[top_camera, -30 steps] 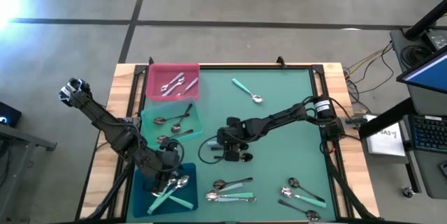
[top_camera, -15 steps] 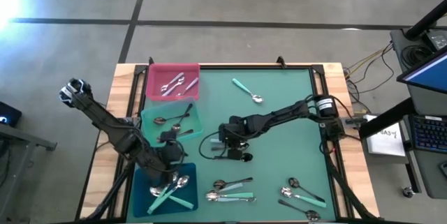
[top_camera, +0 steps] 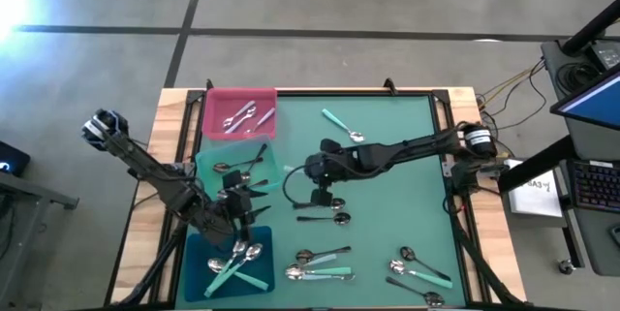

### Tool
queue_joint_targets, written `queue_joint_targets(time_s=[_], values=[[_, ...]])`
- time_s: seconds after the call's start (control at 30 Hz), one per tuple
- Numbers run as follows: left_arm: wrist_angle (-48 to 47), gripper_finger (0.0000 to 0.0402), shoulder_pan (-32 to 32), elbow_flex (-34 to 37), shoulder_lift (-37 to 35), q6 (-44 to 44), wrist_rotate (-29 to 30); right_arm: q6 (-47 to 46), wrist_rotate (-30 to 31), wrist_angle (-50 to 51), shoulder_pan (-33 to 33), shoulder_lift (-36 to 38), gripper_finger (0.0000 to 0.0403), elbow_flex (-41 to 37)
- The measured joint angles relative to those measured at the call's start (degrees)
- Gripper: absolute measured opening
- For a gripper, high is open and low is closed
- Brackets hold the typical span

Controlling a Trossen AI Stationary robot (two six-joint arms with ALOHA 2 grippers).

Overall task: Sort silverware by color (type)
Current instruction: Put the blue spoon into the pink bin

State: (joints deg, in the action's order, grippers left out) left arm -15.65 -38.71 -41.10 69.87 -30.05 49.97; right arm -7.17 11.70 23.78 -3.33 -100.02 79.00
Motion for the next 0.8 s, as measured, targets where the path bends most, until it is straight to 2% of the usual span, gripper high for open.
queue_joint_targets(time_s=[0.13, 0.3, 0.47, 0.57, 0.7, 0.8], values=[[14.5, 0.0145, 1.9, 4.8, 0.0, 7.3, 0.5, 1.9, 1.5, -4.1, 0.1, 1.8, 0.0013, 0.0], [35.5, 0.0145, 5.3, 10.7, 0.0, 20.8, 0.5, 5.2, 1.4, -10.3, -0.3, 2.2, 0.0013, 0.1], [51.6, 0.0146, 9.0, 14.8, 0.0, 26.8, 0.5, 9.6, 1.5, -14.5, -1.6, 1.8, 0.0013, 0.1], [56.6, 0.0146, 10.4, 16.2, 0.0, 27.0, 0.5, 11.7, 3.8, -16.9, -2.5, 1.8, 0.0013, 0.1], [57.1, 0.0146, 10.1, 16.5, 0.0, 24.6, -0.3, 15.0, 12.1, -17.2, -3.5, 1.9, 0.0013, 0.6], [57.2, 0.0146, 10.0, 16.5, 0.0, 24.3, -1.5, 16.4, 14.0, -17.6, -3.9, 2.0, 0.0013, 1.3]])
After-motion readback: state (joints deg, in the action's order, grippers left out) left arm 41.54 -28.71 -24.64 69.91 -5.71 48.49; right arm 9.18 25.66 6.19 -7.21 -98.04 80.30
